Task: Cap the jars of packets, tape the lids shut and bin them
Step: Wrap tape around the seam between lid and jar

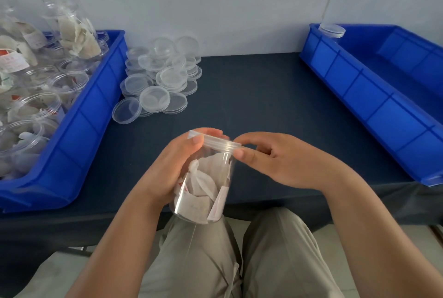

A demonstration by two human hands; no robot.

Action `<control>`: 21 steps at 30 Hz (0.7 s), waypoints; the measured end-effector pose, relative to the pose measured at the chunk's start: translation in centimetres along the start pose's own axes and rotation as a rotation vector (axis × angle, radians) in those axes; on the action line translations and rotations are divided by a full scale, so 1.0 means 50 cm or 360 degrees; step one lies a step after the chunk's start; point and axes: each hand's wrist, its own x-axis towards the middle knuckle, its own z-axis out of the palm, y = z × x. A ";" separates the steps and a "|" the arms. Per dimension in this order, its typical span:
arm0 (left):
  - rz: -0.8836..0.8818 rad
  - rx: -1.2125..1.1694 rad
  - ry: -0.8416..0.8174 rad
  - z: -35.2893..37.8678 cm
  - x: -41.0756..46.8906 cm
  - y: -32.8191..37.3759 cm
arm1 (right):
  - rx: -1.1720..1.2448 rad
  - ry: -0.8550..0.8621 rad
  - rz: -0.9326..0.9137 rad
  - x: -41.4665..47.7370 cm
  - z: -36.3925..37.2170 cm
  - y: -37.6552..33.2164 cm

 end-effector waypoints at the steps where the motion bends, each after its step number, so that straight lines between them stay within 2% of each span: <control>1: 0.0011 0.0048 0.0021 -0.001 0.002 0.005 | 0.0011 0.0026 -0.0007 -0.003 0.001 -0.001; 5: 0.0067 0.0181 0.0210 -0.004 0.005 0.010 | 0.0061 0.0205 0.0068 -0.002 0.014 0.007; 10: -0.0058 0.0498 0.0228 0.032 0.001 0.007 | -0.0050 0.0270 0.0134 -0.001 0.030 0.014; 15: 0.0085 0.0687 0.0641 0.070 0.003 0.007 | -0.0043 0.0398 0.0110 -0.004 0.048 0.003; 21: 0.0029 0.0753 0.0633 0.078 0.005 -0.002 | -0.0073 0.0365 0.0190 0.005 0.056 -0.004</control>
